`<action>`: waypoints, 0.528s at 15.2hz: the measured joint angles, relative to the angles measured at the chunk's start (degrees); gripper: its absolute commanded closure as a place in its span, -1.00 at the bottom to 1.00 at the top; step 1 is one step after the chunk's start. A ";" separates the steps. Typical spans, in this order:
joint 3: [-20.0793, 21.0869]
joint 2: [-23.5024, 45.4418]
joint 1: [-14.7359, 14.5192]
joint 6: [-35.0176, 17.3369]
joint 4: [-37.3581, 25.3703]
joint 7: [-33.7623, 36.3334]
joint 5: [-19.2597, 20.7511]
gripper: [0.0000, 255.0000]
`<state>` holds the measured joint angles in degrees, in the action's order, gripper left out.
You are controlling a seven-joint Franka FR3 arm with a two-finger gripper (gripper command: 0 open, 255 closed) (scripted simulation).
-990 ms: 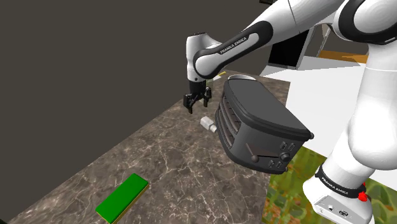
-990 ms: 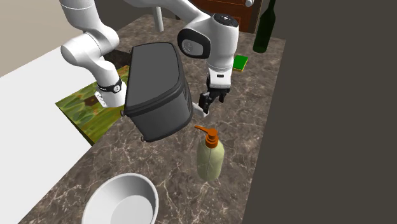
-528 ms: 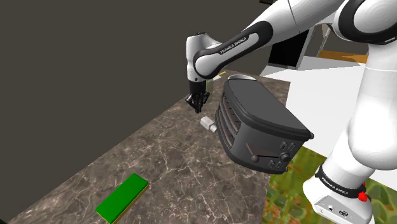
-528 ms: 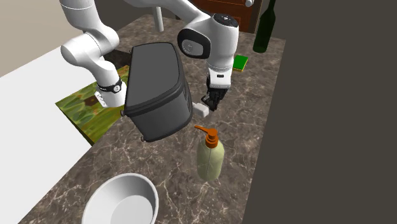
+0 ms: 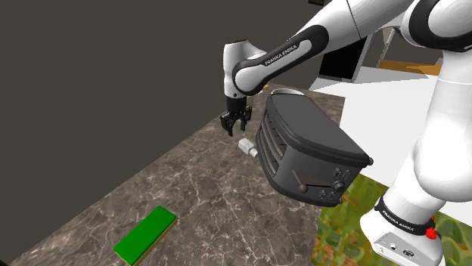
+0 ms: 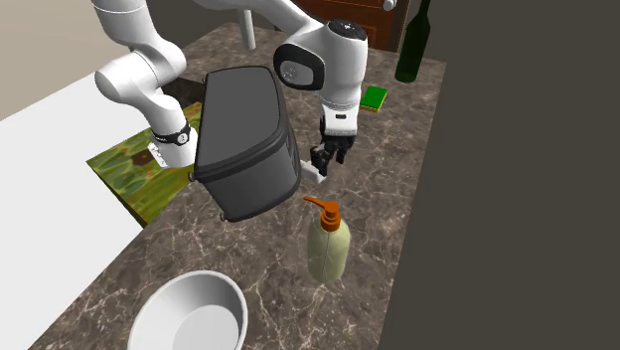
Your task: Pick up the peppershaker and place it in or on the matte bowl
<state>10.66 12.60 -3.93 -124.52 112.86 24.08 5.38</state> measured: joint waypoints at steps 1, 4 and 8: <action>0.16 -2.45 0.08 -3.17 4.09 -0.84 0.39 -1.00; 0.75 -10.69 -0.02 -13.95 17.12 -3.50 1.91 -1.00; 0.58 -11.29 0.17 -20.34 21.97 -3.94 3.42 -1.00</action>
<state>11.24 1.31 -3.77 -144.86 134.83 20.14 8.80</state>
